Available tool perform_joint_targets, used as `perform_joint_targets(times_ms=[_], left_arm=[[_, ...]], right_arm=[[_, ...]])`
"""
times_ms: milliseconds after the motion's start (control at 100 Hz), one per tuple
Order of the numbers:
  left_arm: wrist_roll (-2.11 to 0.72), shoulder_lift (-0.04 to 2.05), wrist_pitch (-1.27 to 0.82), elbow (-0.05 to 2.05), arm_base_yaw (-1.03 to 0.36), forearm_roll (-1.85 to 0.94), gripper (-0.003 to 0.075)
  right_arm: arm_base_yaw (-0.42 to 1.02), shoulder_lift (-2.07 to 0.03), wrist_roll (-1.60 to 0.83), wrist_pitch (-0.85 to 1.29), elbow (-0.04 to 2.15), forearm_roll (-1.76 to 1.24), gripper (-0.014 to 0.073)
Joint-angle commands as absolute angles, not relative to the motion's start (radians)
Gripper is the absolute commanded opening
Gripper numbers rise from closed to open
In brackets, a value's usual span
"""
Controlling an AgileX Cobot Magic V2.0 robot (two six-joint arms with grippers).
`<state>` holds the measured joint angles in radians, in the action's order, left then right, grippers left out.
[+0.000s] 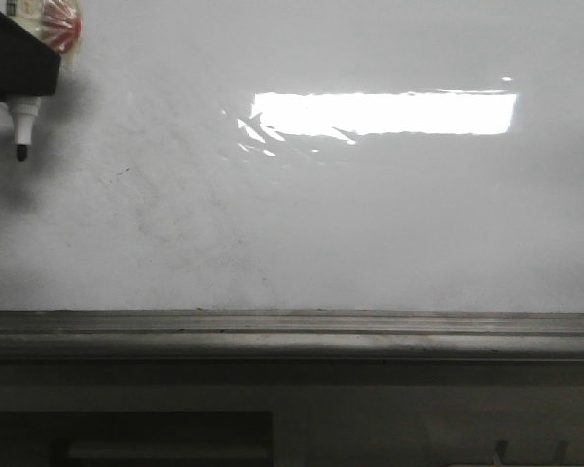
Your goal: Write number 6 on whiteboard
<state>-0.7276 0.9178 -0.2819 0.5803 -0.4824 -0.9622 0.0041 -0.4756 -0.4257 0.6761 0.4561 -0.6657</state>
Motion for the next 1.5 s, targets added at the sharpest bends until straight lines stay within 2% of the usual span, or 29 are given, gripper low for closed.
perform_joint_targets(times_ms=[0,190,310,520,690,1030,1490], left_arm=[[-0.732,0.855,-0.347,0.609,-0.483,-0.867,-0.002],[-0.732,0.769,-0.547,0.611,-0.483,-0.686,-0.002],[-0.732,0.765,-0.628,0.611,-0.485,-0.638,-0.002],[-0.732,0.778,-0.63,0.623,-0.539,-0.611,-0.002],[-0.732,0.828,-0.602,0.661,-0.609,-0.596,-0.002],[-0.732,0.937,-0.579,0.742,-0.695,-0.559,-0.002],[-0.732,0.957,-0.572,0.76,-0.697,-0.503,-0.002]], right_arm=[[0.004,-0.508,-0.54,0.695,0.492,-0.804,0.0456],[0.004,-0.612,-0.805,0.892,0.519,-1.127,0.0456],[0.004,-0.7,-0.845,1.001,0.597,-1.162,0.0456],[0.018,-0.851,-0.86,1.168,0.753,-1.162,0.0454],[0.145,-0.951,-0.86,1.155,0.884,-1.146,0.0395],[0.441,-1.184,-0.811,1.021,1.112,-1.034,0.0395],[0.497,-1.415,-0.786,1.105,1.315,-1.017,0.0395]])
